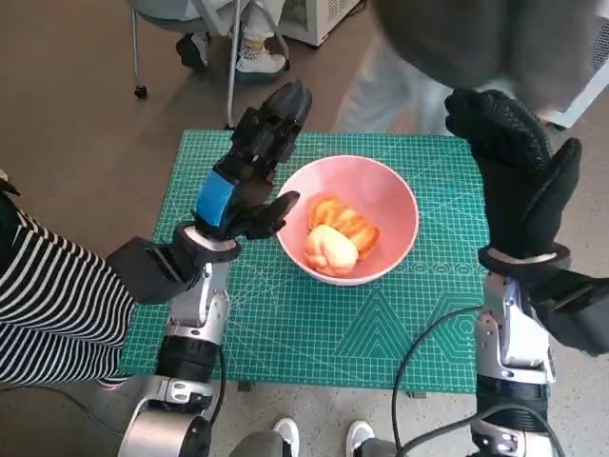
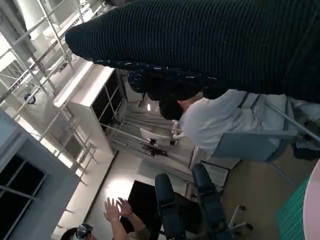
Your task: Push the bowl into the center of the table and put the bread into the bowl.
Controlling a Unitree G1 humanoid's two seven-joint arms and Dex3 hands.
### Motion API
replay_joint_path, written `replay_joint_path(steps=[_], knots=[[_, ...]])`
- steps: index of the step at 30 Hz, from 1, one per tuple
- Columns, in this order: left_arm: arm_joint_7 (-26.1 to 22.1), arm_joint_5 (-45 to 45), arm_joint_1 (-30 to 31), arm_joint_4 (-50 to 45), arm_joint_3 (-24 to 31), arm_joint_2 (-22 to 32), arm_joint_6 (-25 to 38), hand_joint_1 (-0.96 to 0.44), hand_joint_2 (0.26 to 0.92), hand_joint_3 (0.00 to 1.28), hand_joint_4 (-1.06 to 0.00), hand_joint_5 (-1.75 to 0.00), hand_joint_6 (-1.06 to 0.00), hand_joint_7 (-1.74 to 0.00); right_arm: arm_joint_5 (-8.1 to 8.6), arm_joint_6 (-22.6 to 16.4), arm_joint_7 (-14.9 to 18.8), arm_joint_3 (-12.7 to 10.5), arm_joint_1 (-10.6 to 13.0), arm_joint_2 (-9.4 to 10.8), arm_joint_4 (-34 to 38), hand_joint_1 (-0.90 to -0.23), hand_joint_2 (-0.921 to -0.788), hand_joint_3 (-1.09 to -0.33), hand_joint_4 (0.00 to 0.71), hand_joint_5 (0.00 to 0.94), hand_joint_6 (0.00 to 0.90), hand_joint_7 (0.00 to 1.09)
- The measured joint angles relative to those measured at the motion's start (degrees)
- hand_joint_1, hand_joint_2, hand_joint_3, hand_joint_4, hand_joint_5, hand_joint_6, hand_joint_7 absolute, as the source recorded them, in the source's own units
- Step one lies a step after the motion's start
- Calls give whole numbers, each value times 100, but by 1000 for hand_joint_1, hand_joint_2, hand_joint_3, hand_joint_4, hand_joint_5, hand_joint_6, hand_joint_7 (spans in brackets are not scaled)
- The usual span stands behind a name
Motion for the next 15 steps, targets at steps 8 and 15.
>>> replay_joint_path(steps=[8,15], knots=[[-152,-154,-35,110,125,4,-7,-683,921,409,-43,-8,1,-379,4,-1,10,12,0,-1,52,-673,-921,-653,186,3,151,373],[-232,-281,-86,213,216,1,-72,-684,921,389,-44,-7,1,-370,17,-21,58,12,0,-2,135,-672,-921,-653,192,5,156,375]])
